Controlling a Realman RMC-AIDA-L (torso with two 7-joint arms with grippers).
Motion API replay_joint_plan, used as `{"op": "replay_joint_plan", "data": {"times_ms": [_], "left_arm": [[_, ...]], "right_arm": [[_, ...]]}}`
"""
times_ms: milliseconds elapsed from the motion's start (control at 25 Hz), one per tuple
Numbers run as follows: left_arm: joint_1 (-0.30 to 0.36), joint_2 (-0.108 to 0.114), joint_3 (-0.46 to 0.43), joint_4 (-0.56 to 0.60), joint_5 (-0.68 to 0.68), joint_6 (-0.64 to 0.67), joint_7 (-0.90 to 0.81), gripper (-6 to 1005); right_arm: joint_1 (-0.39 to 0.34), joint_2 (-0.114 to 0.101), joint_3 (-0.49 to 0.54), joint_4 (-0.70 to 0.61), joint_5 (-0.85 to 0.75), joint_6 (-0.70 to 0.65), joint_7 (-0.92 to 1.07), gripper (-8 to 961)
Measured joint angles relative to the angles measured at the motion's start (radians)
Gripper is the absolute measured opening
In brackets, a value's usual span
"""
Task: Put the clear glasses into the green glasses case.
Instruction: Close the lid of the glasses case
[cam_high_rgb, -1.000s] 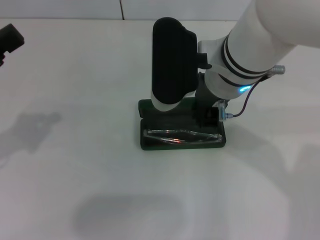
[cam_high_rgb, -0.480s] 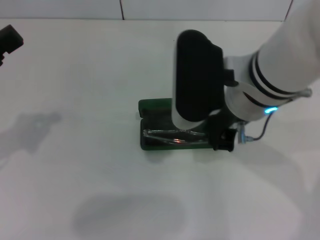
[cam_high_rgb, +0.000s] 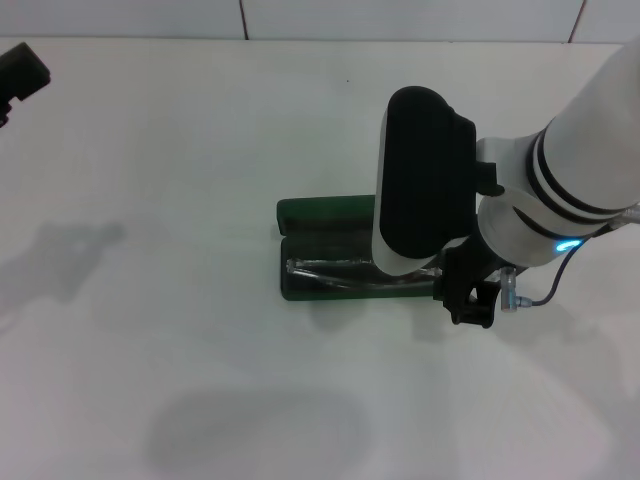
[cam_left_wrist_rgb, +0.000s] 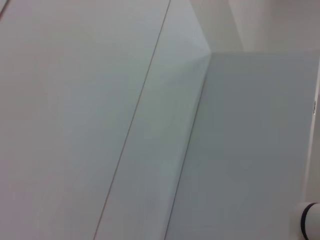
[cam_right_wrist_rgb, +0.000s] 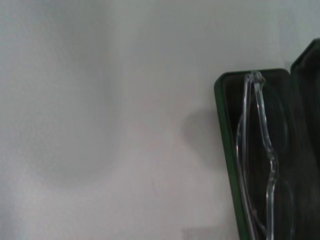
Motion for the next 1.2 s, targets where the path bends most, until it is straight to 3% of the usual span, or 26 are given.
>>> {"op": "replay_joint_plan", "data": {"times_ms": [240, 1200], "left_arm": [[0.0, -0.001, 0.0, 0.0, 0.0, -0.001, 0.0, 40], [-0.011, -0.002, 0.0, 0.0, 0.0, -0.003, -0.016, 40]], "right_arm": [[0.004, 0.0, 0.008, 0.061, 0.003, 0.036, -0.023, 12], [0.026, 0.0, 0.015, 0.184, 0.023, 0.132, -0.078, 17]]}}
